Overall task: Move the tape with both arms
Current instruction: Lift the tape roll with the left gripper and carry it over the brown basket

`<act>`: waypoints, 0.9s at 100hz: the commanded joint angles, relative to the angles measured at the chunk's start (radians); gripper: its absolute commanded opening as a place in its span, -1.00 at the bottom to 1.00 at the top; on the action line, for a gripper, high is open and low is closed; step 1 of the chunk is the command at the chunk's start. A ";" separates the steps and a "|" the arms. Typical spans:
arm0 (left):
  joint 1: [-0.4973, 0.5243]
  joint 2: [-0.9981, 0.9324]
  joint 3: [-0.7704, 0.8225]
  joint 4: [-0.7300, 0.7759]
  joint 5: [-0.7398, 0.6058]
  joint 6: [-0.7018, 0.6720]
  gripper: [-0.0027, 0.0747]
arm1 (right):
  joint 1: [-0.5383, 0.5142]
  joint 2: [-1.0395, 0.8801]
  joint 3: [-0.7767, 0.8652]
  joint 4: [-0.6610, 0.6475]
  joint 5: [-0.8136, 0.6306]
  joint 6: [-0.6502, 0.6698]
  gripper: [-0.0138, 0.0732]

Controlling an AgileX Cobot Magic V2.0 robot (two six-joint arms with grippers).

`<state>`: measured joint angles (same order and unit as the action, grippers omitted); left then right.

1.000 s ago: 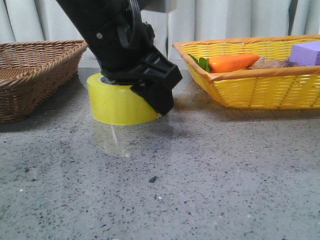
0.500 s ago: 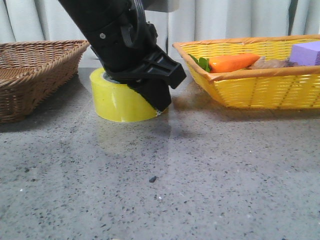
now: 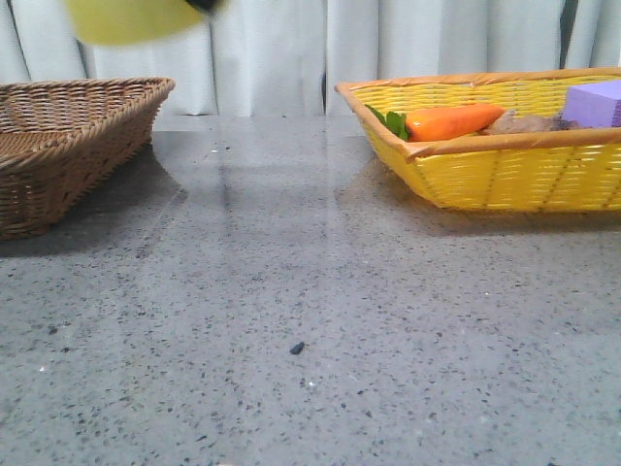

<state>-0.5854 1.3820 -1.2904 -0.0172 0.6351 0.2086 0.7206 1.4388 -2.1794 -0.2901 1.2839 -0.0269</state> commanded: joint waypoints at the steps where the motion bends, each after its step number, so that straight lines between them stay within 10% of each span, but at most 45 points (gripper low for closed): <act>1: 0.072 -0.091 -0.036 0.025 -0.037 0.000 -0.66 | -0.004 -0.027 -0.025 -0.031 0.012 -0.008 -0.84; 28: 0.297 -0.092 0.005 0.017 0.053 0.000 -0.66 | -0.004 -0.027 -0.025 -0.031 0.012 -0.008 -0.84; 79: 0.306 0.157 0.056 0.017 -0.044 0.000 -0.64 | -0.004 -0.027 0.058 -0.026 -0.022 -0.008 -0.84; 90: 0.306 0.161 0.056 0.017 -0.053 0.000 -0.33 | -0.004 -0.027 0.058 -0.026 -0.022 -0.008 -0.84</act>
<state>-0.2811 1.5846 -1.2032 0.0000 0.6636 0.2086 0.7206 1.4388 -2.1034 -0.2901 1.2847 -0.0269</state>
